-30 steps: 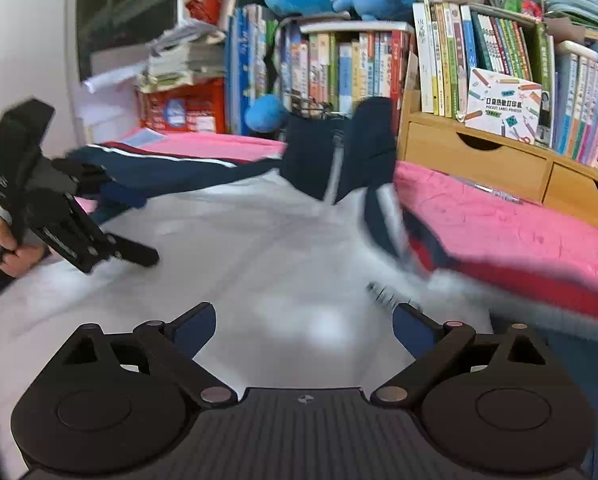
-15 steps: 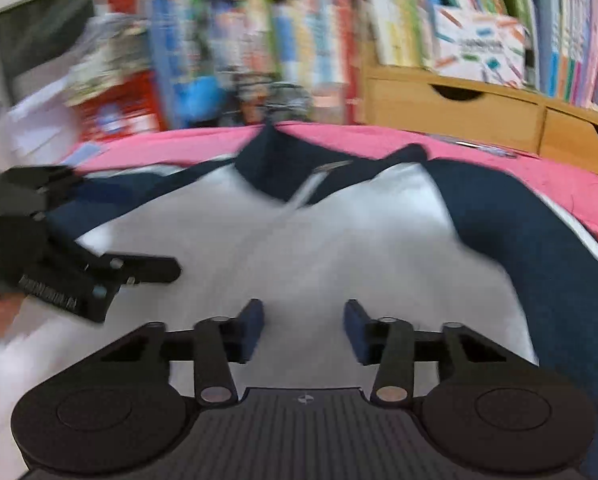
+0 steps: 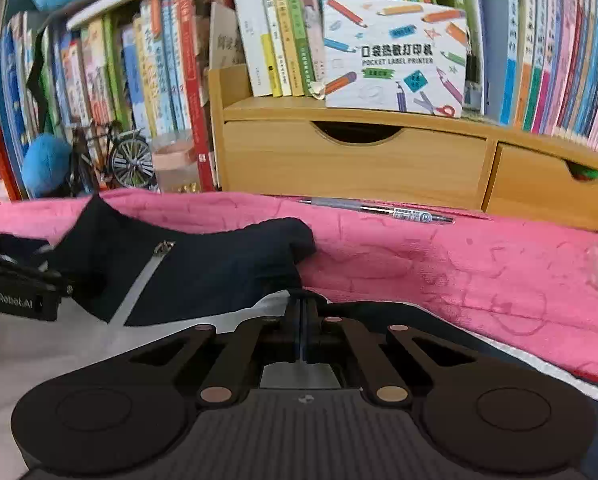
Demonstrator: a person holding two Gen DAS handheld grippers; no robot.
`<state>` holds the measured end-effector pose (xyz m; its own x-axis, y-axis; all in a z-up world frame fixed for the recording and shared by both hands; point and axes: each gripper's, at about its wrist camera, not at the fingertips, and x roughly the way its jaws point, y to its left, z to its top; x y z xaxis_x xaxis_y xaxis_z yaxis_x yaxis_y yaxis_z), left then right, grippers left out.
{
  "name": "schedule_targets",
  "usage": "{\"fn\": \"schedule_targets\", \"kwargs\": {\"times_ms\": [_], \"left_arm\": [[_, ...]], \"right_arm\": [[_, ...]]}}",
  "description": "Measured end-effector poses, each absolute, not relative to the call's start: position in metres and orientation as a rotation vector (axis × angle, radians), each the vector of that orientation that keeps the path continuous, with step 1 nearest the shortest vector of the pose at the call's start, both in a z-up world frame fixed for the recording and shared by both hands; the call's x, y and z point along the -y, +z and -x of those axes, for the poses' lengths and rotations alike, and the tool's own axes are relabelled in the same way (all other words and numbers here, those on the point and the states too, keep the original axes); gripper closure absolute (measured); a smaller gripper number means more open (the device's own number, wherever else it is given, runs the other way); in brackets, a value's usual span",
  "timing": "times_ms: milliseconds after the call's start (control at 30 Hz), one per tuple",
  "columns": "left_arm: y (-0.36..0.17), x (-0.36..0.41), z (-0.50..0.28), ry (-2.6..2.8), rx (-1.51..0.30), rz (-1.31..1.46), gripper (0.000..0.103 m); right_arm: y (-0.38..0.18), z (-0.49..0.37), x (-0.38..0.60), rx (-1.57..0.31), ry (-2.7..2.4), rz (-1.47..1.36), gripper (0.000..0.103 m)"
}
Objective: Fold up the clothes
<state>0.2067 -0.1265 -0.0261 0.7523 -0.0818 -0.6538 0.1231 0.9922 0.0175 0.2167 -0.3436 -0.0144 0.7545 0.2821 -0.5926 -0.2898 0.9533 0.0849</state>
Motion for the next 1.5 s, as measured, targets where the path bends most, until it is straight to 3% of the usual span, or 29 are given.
{"fn": "schedule_targets", "kwargs": {"times_ms": [67, 100, 133, 200, 400, 533, 567, 600, 633, 667, 700, 733, 800, 867, 933, 967, 1133, 1200, 1267, 1500], "left_arm": [[-0.018, 0.119, -0.192, -0.125, -0.708, -0.040, 0.001], [-0.012, 0.112, -0.181, -0.138, -0.704, -0.015, 0.001], [-0.006, 0.105, -0.169, -0.152, -0.700, 0.011, 0.001], [0.009, 0.098, -0.139, -0.178, -0.680, 0.042, 0.001], [0.012, 0.066, -0.041, -0.174, -0.690, 0.006, 0.000], [-0.003, 0.040, 0.007, -0.103, -0.718, -0.087, 0.000], [-0.003, 0.036, 0.016, -0.088, -0.710, -0.105, 0.000], [-0.002, 0.035, 0.021, -0.053, -0.707, -0.121, 0.000], [0.000, 0.034, 0.026, -0.013, -0.705, -0.136, 0.000], [0.003, 0.034, 0.030, 0.013, -0.701, -0.143, 0.000], [0.007, 0.034, 0.034, 0.034, -0.696, -0.149, 0.000], [0.013, 0.032, 0.041, 0.025, -0.682, -0.135, 0.000], [0.027, 0.030, 0.063, -0.047, -0.638, -0.085, 0.000], [0.044, 0.036, 0.087, -0.110, -0.596, -0.068, 0.000], [0.056, 0.050, 0.115, -0.157, -0.567, -0.090, 0.000], [0.054, 0.057, 0.129, -0.173, -0.558, -0.104, 0.000], [0.019, 0.101, 0.202, -0.178, -0.519, -0.145, 0.000], [0.005, 0.114, 0.222, -0.176, -0.508, -0.163, 0.000], [-0.003, 0.126, 0.235, -0.225, -0.499, -0.217, 0.000], [-0.023, 0.153, 0.245, -0.288, -0.492, -0.442, 0.000]], "right_arm": [[-0.010, -0.208, 0.353, -0.662, 0.355, -0.033, 0.093], [-0.007, -0.200, 0.357, -0.666, 0.370, -0.049, 0.082], [-0.003, -0.191, 0.360, -0.671, 0.385, -0.064, 0.064], [0.007, -0.166, 0.363, -0.665, 0.428, -0.053, 0.043], [0.015, -0.052, 0.347, -0.658, 0.608, 0.229, 0.041], [0.001, -0.024, 0.408, -0.698, 0.482, 0.240, 0.040], [0.000, -0.024, 0.433, -0.705, 0.451, 0.205, 0.046], [0.001, -0.024, 0.455, -0.710, 0.360, 0.189, 0.085], [0.003, -0.025, 0.476, -0.714, 0.258, 0.177, 0.095], [0.005, -0.026, 0.497, -0.717, 0.156, 0.165, 0.086], [0.005, -0.023, 0.503, -0.714, -0.037, 0.251, 0.067], [0.006, -0.020, 0.507, -0.704, -0.246, 0.352, 0.067], [0.019, 0.017, 0.509, -0.649, -0.085, 0.275, 0.067], [0.030, 0.060, 0.501, -0.579, 0.105, 0.219, 0.053], [0.034, 0.112, 0.475, -0.485, 0.272, 0.252, 0.021], [0.032, 0.141, 0.458, -0.435, 0.364, 0.291, 0.016], [0.016, 0.240, 0.390, -0.349, 0.707, 0.406, 0.012], [0.004, 0.263, 0.362, -0.316, 0.789, 0.458, 0.006], [-0.014, 0.279, 0.333, -0.260, 0.855, 0.583, 0.000], [-0.055, 0.282, 0.285, -0.143, 0.924, 0.919, 0.000]]}}
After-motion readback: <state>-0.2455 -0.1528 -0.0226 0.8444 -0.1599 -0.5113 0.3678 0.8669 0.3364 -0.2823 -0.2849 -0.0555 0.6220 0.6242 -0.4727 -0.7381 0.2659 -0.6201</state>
